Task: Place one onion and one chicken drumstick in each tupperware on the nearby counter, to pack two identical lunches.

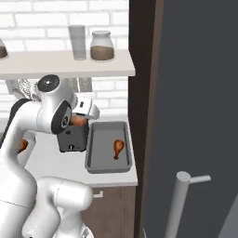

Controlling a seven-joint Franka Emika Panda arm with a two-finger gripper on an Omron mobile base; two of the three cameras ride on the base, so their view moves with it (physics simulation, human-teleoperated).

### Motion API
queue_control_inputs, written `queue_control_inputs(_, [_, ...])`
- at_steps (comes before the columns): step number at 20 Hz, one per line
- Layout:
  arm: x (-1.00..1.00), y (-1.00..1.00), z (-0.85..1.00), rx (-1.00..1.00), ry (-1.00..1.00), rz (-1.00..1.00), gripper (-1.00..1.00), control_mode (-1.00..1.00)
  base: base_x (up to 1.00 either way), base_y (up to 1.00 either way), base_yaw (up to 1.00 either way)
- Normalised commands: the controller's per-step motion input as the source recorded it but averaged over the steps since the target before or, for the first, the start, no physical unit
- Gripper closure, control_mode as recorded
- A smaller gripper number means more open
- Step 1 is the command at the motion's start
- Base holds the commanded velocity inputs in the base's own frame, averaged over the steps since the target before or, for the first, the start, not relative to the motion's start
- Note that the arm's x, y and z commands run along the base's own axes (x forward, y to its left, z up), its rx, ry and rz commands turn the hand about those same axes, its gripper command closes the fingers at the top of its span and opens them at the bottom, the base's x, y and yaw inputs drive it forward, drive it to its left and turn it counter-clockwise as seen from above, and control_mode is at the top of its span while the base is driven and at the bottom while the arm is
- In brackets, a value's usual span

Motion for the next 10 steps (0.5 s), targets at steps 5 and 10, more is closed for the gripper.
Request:
queue_control_inputs(5, [0.83,-0.13,-0.92,0.00,0.15,-0.07,1.00,-1.00,0.00,0.00,0.00])
queue_control_inputs(10, [0.78,-0.04,-0.98,0.08,0.18,0.03,1.00,-1.00,0.00,0.00,0.00])
